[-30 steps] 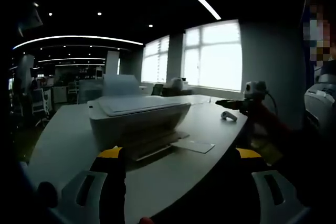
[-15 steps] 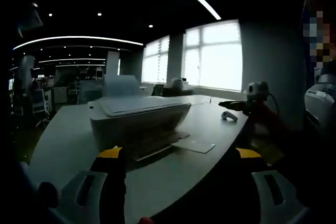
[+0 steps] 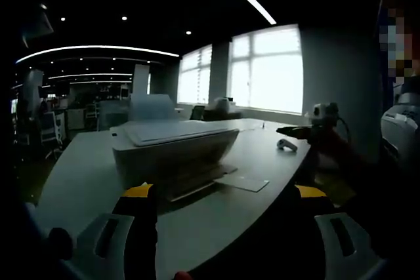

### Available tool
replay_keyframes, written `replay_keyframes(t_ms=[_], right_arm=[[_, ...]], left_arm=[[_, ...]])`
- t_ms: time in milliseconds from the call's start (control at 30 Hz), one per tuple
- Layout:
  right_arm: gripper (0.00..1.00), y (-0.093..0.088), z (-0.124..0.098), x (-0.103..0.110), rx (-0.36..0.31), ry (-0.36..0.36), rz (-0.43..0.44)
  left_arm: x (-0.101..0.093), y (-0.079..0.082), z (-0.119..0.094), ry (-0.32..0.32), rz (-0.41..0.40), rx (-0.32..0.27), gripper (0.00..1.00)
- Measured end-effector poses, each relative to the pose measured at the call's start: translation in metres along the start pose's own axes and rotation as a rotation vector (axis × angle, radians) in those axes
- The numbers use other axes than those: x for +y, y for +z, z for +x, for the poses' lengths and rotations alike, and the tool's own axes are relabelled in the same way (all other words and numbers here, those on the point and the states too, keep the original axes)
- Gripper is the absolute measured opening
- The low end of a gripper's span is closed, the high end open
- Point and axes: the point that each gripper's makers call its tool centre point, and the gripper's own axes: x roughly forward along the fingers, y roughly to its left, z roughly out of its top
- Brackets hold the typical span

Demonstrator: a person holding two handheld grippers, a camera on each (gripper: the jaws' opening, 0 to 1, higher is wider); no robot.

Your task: Remove the paper from the printer output slot and place it on top of the printer

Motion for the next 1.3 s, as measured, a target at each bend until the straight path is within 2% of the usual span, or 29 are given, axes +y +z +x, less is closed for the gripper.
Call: replay_keyframes(t_ms=[300, 833, 1300], right_arm=[[0.52, -0.006, -0.008, 0.000, 0.011, -0.017, 0.010], [0.61, -0.014, -0.019, -0.005, 0.034, -0.036, 0.032], [0.62, -0.016, -0.027, -0.009, 0.036, -0.047, 0.033]], left_arm=[[-0.001, 0.000, -0.001, 0.001, 0.001, -0.001, 0.86], [-0.001, 0.001, -0.001, 0.000, 0.001, -0.002, 0.86], [-0.002, 0.001, -0.002, 0.004, 0.004, 0.000, 0.86]])
